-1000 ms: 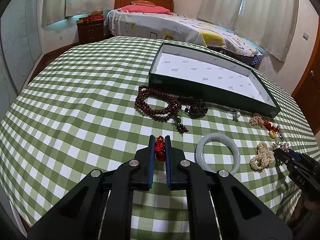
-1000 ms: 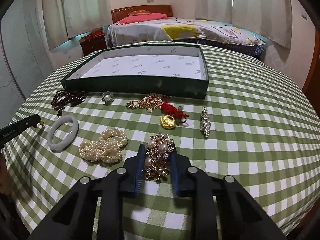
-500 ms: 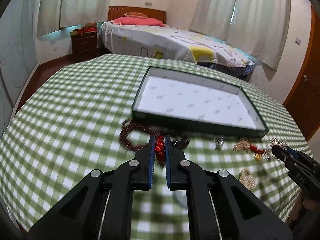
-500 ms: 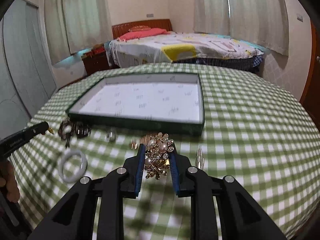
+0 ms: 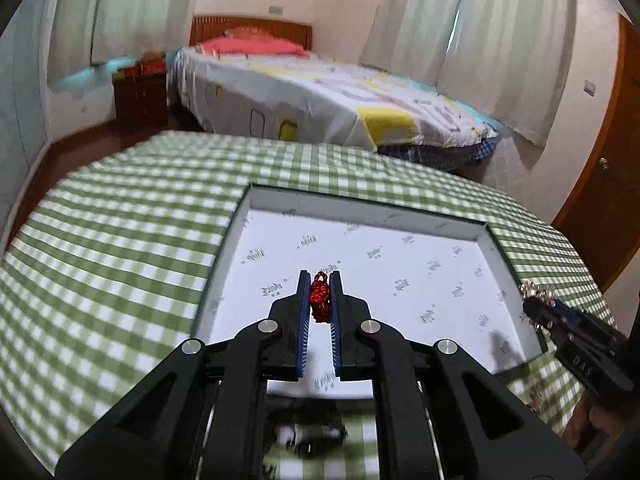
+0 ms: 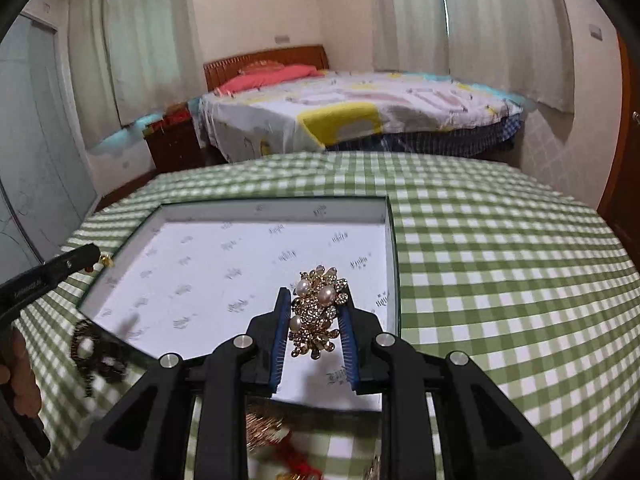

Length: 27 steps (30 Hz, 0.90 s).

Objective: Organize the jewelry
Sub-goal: 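Lower both held pieces into the white-lined box and open both tools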

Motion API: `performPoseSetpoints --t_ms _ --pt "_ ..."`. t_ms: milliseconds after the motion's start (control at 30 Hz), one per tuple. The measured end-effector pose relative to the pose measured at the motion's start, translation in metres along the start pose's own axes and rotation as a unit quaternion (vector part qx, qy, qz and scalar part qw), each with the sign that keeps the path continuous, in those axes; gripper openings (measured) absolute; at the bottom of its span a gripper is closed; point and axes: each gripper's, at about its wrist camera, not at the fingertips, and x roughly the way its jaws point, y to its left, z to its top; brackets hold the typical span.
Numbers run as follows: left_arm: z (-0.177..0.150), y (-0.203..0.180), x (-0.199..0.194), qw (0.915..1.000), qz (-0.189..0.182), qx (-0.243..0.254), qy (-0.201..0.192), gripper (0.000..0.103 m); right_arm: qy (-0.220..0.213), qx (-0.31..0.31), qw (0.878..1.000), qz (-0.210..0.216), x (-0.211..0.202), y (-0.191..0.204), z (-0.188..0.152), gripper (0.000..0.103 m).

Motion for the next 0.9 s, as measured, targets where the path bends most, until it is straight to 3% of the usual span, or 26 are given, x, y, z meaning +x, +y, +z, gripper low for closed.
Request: performPoseSetpoints --t_ms 167,433,600,733,833,900 --pt "-0.003 0.005 0.042 0.999 0.008 0.006 0.043 0.009 0.034 -0.003 0.999 -0.012 0.023 -0.002 -0.01 0.024" --pt "-0.009 0.007 0.06 0.9974 0.006 0.018 0.07 0.011 0.058 -0.012 0.998 -0.015 0.031 -0.001 -0.012 0.025" --pt "-0.014 0.009 0.067 0.9967 0.01 0.015 0.079 0.02 0.058 -0.013 0.998 -0.014 0.031 -0.001 -0.011 0.027" --pt "-0.015 0.01 0.066 0.9971 0.011 0.015 0.074 0.05 0.054 -0.02 0.998 -0.003 0.031 0.001 -0.011 0.042" --pt "-0.016 0.01 0.063 0.9971 0.007 0.014 0.075 0.05 0.044 -0.028 0.999 -0.008 0.027 0.005 -0.011 0.053" --pt "-0.016 0.01 0.063 0.9971 0.005 0.011 0.074 0.05 0.039 -0.025 0.999 -0.005 0.024 0.003 -0.012 0.053"
